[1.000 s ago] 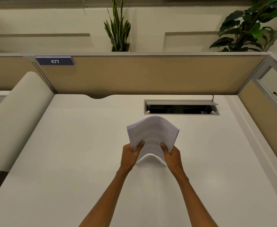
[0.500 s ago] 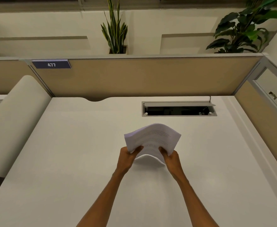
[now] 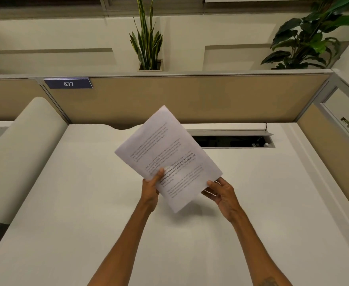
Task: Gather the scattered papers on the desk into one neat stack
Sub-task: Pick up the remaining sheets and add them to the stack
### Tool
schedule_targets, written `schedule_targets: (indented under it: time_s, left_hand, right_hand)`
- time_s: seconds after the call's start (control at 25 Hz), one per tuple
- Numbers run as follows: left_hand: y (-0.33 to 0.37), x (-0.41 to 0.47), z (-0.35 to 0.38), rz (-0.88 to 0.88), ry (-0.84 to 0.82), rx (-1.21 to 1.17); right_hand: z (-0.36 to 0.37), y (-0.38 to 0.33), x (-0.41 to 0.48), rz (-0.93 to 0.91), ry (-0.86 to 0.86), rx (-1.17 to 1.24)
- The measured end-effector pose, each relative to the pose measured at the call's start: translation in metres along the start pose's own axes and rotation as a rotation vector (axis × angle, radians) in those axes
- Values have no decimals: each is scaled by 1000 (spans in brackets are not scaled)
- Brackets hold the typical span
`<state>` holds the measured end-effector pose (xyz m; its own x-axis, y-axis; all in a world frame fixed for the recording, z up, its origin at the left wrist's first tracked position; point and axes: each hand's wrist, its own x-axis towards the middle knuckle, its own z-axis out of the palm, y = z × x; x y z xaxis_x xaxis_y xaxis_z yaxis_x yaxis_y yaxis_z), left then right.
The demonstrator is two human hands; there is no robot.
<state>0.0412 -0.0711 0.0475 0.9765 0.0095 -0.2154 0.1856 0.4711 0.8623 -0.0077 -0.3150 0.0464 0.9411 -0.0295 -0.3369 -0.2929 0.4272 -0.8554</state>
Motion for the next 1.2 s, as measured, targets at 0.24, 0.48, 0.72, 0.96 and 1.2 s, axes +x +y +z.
schedule_targets:
  time_s: [0.24,0.48,0.72,0.96,1.2]
  left_hand:
    - [-22,-21,32,-77,74,-43]
    - [20,-3,-15,-38,144,-9]
    - [50,15,-46,-243,-328,593]
    - [21,2,-34,-108,-236,610]
    - [-30,-37,-45,-41,-47,520]
  right_hand:
    - [43,23,-1,-25,0,179]
    - [-18,8,-5,11,23,12]
    - [-46,-10,-9,51,-36,-150]
    - [-21,-1,-8,-56,130,-292]
    - [-19,48,-21,-96,239,-325]
